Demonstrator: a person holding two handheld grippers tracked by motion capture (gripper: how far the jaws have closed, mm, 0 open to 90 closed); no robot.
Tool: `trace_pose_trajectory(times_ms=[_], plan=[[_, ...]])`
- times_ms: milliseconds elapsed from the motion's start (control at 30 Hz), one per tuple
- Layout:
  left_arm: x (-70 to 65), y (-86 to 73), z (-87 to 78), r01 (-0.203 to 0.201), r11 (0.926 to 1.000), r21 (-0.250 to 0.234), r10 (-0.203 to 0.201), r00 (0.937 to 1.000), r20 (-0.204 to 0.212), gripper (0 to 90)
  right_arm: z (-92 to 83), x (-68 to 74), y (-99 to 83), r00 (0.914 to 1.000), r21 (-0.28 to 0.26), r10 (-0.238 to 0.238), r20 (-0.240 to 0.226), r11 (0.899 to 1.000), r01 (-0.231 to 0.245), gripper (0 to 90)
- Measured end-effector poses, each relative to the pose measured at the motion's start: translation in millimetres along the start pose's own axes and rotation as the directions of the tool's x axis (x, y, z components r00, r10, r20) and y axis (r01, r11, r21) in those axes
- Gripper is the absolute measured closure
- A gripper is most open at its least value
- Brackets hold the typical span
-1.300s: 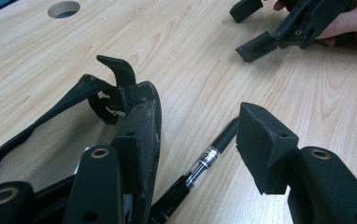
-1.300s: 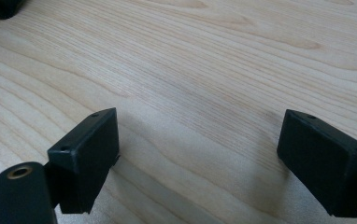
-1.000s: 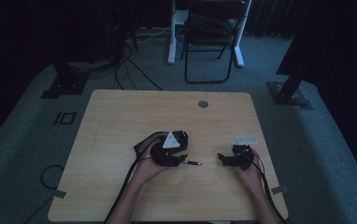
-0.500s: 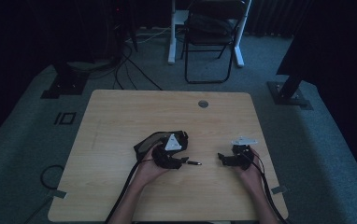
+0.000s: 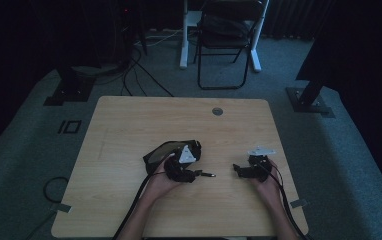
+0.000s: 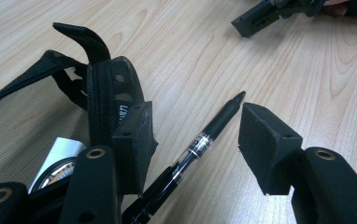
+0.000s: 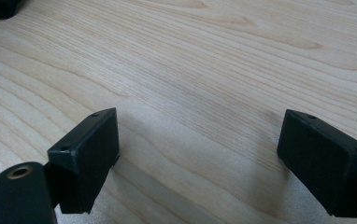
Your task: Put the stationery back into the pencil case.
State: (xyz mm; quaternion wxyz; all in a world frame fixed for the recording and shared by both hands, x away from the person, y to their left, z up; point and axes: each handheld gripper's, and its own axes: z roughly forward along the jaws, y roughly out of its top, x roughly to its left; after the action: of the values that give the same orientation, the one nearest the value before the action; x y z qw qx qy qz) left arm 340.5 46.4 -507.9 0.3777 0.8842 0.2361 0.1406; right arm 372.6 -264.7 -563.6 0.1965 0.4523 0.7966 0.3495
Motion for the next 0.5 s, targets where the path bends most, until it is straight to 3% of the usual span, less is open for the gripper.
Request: trace_pose_trajectory(times_ms=[500], plan=[[-2.3,-2.1,7.7,-0.021,0.9992,0.033,0.021,0.9998,-0.007,58.1,0.0,0.0,0.0,1.0000,0.000,0.000,0.000,1.000,0.000,12.8]])
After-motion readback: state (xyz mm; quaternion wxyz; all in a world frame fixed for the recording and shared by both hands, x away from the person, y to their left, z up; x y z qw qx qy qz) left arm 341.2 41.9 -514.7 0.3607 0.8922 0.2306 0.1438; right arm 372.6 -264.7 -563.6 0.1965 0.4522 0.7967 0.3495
